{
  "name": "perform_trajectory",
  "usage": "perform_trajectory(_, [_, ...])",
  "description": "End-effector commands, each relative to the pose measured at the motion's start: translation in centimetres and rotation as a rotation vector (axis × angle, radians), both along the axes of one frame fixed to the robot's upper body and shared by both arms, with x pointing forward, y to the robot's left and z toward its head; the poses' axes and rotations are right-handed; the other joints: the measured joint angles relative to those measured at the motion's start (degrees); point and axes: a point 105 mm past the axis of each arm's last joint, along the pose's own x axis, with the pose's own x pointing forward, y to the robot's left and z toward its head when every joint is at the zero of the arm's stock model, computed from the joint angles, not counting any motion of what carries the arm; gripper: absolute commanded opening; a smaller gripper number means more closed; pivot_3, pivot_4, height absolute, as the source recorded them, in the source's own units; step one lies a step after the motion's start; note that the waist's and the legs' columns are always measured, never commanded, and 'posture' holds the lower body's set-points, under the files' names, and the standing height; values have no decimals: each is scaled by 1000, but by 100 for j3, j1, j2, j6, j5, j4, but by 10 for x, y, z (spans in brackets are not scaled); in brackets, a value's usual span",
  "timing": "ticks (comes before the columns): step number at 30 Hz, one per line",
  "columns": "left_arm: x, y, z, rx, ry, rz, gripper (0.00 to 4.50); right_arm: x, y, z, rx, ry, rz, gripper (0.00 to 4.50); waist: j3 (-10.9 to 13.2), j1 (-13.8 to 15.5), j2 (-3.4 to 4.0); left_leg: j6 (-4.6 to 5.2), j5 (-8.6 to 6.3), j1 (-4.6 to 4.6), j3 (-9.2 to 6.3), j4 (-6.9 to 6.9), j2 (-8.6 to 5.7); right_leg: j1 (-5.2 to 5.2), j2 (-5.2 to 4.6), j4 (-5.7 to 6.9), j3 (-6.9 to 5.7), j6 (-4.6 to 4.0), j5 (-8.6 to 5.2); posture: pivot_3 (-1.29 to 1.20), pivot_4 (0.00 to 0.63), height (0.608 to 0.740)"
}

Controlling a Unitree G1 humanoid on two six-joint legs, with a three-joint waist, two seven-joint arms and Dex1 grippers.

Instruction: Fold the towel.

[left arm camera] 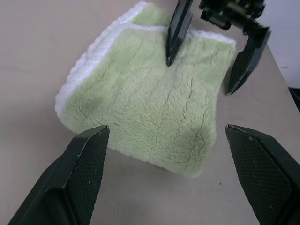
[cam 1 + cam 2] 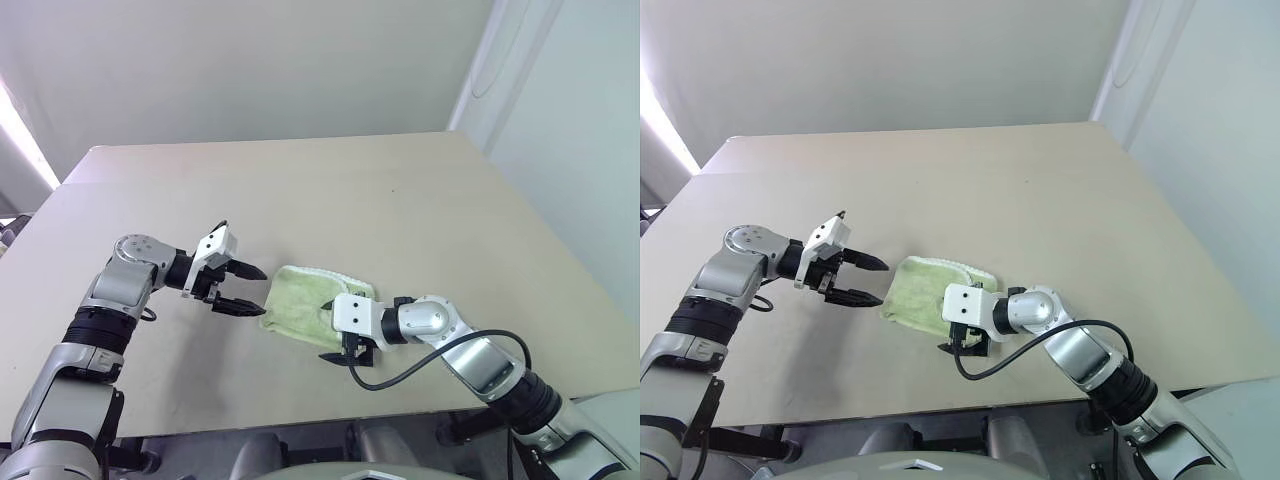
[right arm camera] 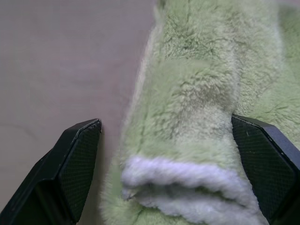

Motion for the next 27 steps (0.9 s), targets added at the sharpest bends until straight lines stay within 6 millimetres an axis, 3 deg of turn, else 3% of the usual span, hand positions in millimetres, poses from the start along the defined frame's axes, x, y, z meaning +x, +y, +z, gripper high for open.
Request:
perform_trajectory(1, [2, -4, 20, -16, -57, -3, 4171, 13, -3, -2, -47, -77, -38, 4500, -1, -6, -1, 0, 0, 1, -1, 0, 0, 0, 0, 0, 0, 0, 0, 0, 0, 712])
perform_trajectory(11, [-1, -21, 37, -17, -56, -2, 4171, 33, -13, -10, -119, -111, -138, 4500, -2, -126, -3, -7, 5, 17, -5, 3, 1, 10, 2, 15, -1, -3, 3, 0, 0, 712])
perform_trajectory(15, [-4, -21, 42, -7, -46, -4, 4218, 37, -15, -8, -120, -112, -165, 3624, -2, -135, -3, -8, 6, 20, -6, 4, 0, 15, 1, 15, -1, -3, 3, 0, 0, 712])
perform_trajectory(25, [-4, -20, 62, -43, -109, 69, 4218, 42, -13, -5, -100, -139, -196, 255, -2, -133, -3, -8, 6, 11, -6, 3, -1, 12, -2, 5, -1, -3, 3, 0, 0, 712])
perform_trajectory(27, [-4, -18, 62, -44, -109, 90, 4218, 44, -12, -2, -87, -143, -205, 7, -2, -137, -3, -8, 6, 12, -6, 3, -1, 12, -2, 5, -1, -3, 3, 0, 0, 712])
